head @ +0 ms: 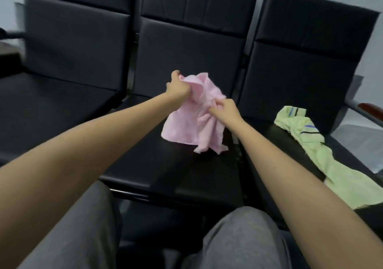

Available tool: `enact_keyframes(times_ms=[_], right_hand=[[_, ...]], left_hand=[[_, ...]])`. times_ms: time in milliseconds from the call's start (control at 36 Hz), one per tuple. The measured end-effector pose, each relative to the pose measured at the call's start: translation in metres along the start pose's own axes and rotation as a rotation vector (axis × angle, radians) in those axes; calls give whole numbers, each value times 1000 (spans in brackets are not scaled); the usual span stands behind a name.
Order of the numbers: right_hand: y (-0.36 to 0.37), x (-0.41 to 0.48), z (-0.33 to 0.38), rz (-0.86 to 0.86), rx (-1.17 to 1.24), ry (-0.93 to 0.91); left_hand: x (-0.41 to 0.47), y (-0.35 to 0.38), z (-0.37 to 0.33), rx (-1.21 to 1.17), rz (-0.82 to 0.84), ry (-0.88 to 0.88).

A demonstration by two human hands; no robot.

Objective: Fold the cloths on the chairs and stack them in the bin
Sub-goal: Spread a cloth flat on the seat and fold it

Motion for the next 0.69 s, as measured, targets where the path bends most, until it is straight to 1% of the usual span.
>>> enact_keyframes(times_ms=[28, 56, 83, 111, 167, 194, 250, 278, 306, 361, 389, 417, 500, 556, 611, 639, 694], right_hand=[[10, -1, -7, 72, -2, 58], [20, -2, -15, 133, -50, 112], [29, -6, -23, 176, -104, 142], [37, -13, -30, 207, -123, 147], [53, -29, -50, 223, -107, 145], [61, -36, -62, 206, -98, 133], [75, -47, -82, 199, -147, 106], [81, -48, -88, 217, -189, 107], [84, -50, -87, 231, -211, 103], [84, -49, -80, 229, -164, 67], [84, -49, -74, 239, -157, 42], [84, -49, -70, 260, -190, 20], [88, -54, -69, 328, -308, -60], [90, -56, -70, 318, -302, -118], [91, -53, -64, 276, -319, -167], [90, -52, -58, 224, -340, -196], [85, -49, -45, 24, -346, -276]], left_hand=[[0, -8, 19, 241, -9, -25], [-4, -17, 35, 458, 19, -10], [-8, -21, 44, 623, 69, 61], [-13, -19, 54, 729, 142, 187], [-32, -1, 70, 785, 373, 473], [-44, 8, 82, 781, 499, 562], [-68, 22, 105, 743, 686, 659], [-78, 26, 115, 721, 723, 684], [-83, 28, 123, 693, 701, 715], [-85, 23, 137, 607, 517, 795], [-84, 19, 139, 551, 416, 812], [-84, 17, 139, 487, 344, 790], [-83, 15, 127, 306, 254, 660], [-81, 11, 118, 289, 200, 695], [-79, 5, 113, 317, 169, 765], [-79, 2, 109, 303, 154, 782], [-80, -5, 101, 212, 141, 788]])
Point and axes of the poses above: each hand's wrist, its own x-axis towards the middle knuckle, its own y-axis out of the palm, z = x × y, the point moved 4 cm from there along x, towards the middle knuckle, and after that the axes turned 7 degrees about y, right-handed, at the moved point
